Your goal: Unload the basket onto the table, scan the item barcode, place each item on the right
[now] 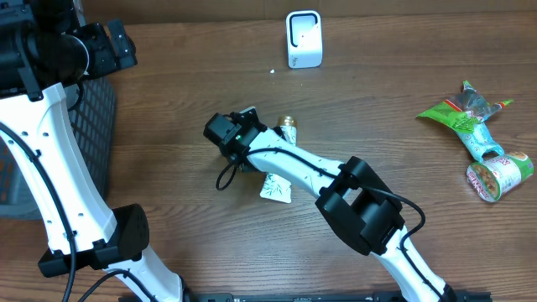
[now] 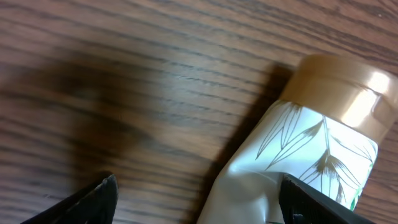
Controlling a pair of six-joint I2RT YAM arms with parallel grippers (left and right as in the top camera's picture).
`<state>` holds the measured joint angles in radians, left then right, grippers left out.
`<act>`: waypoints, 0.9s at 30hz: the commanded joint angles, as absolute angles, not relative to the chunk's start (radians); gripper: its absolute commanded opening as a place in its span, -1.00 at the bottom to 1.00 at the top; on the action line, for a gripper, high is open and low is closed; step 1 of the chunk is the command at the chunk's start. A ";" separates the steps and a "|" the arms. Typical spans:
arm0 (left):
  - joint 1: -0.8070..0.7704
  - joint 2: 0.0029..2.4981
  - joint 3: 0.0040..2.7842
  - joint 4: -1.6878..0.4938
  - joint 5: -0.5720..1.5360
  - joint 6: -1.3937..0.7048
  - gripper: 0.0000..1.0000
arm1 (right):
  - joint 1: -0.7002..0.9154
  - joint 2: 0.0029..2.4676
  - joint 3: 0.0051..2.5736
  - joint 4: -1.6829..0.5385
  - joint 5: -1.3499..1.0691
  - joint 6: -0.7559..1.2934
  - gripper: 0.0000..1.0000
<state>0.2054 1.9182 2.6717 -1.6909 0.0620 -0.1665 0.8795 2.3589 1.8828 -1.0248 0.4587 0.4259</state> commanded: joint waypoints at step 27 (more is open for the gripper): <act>0.207 1.919 2.672 -1.689 0.051 -0.180 1.00 | 0.683 2.452 1.869 -1.127 0.275 0.531 0.37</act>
<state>0.2054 1.9182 2.6717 -1.6909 0.0620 -0.1665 0.7181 2.3795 1.9285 -1.1152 0.3824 0.5240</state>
